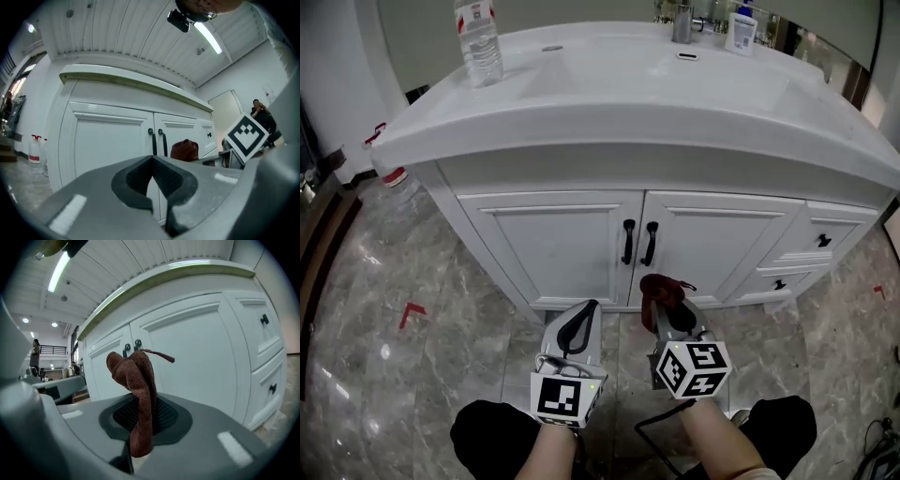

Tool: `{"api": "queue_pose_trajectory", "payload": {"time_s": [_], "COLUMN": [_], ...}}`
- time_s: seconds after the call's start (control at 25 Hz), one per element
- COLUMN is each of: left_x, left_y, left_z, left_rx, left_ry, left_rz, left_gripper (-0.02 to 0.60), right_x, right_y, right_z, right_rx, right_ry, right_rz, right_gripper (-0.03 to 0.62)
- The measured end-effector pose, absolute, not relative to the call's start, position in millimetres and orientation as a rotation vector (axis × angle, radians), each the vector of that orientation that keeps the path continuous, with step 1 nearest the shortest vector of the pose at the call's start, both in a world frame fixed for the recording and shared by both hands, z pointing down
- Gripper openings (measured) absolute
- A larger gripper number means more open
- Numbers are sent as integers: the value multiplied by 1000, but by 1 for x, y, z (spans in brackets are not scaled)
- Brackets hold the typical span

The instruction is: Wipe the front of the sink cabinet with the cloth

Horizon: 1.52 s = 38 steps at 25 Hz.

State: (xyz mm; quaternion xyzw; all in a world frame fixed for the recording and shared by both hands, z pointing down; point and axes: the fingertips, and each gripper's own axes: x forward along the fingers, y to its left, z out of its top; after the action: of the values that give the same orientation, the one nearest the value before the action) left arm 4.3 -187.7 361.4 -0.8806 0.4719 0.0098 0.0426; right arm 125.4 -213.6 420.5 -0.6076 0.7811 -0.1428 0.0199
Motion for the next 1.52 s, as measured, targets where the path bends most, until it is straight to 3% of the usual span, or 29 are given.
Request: {"api": "queue_pose_trajectory", "payload": {"time_s": [0.28,0.52,1.0,1.52], "left_x": [34,44,42,95], "left_y": [-173,-158,-153,-144], "left_z": [347,338,347,350], "left_rx": [-2674,-2672,-2688,-2751], "left_ry": [1421,1405,1402,1324], "left_rz": [43,70,39,38], "left_gripper": [0,0,0,0], "right_x": [148,128,132,241], "right_y": [-228,-245,-262,-245], "right_z": [322,265,259,261], "right_rx": [-1839,-1740,-1757,-1912], "right_ry": [2458,2535,2478,2336], "right_rz": [-220,-103,-130,-143], "right_gripper": [81,81,83,87]}}
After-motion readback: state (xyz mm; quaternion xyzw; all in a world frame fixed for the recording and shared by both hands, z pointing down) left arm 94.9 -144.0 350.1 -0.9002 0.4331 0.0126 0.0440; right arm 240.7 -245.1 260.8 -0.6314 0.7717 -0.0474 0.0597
